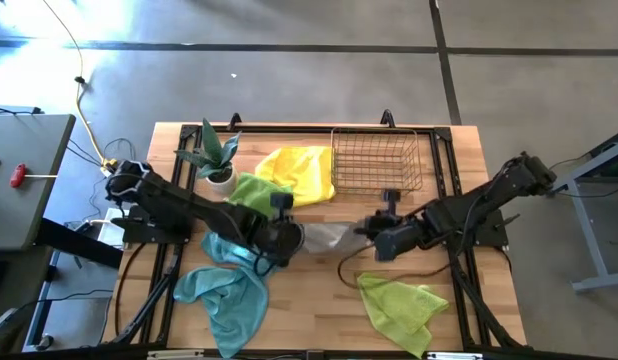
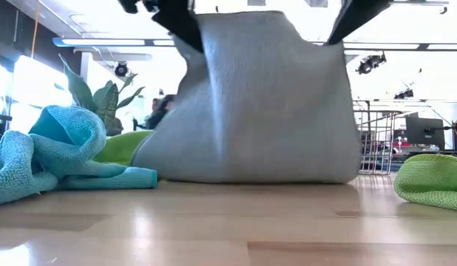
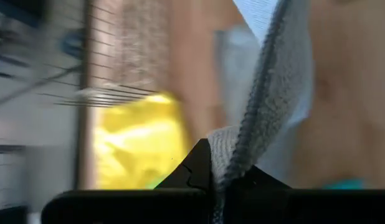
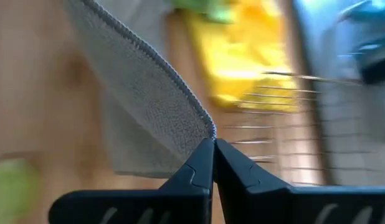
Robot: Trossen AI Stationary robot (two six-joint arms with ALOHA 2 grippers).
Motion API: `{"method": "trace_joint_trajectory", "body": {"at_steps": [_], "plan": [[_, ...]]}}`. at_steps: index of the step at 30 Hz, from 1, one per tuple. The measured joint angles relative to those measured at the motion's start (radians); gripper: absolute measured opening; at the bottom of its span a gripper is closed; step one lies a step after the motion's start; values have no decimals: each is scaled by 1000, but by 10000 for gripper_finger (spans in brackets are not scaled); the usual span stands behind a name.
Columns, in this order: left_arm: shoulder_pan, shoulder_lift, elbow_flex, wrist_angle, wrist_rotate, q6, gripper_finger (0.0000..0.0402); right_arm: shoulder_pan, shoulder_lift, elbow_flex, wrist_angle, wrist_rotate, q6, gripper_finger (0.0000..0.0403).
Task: Fold microfiber towels
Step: Fold the gray microfiber towel
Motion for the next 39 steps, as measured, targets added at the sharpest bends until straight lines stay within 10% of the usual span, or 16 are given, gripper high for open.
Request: {"method": "trace_joint_trajectory", "body": {"at_steps": [16,27,39], "plan": [[162,-107,70,12,-102,119,0,-111,0,277,-192,93,-73,0],[84,-50,66,-19,450,-167,0,-79,0,122,-111,-398,171,0],[-99,199,65,28,466,-219,0,20,0,-197,350,-683,334,7]]}}
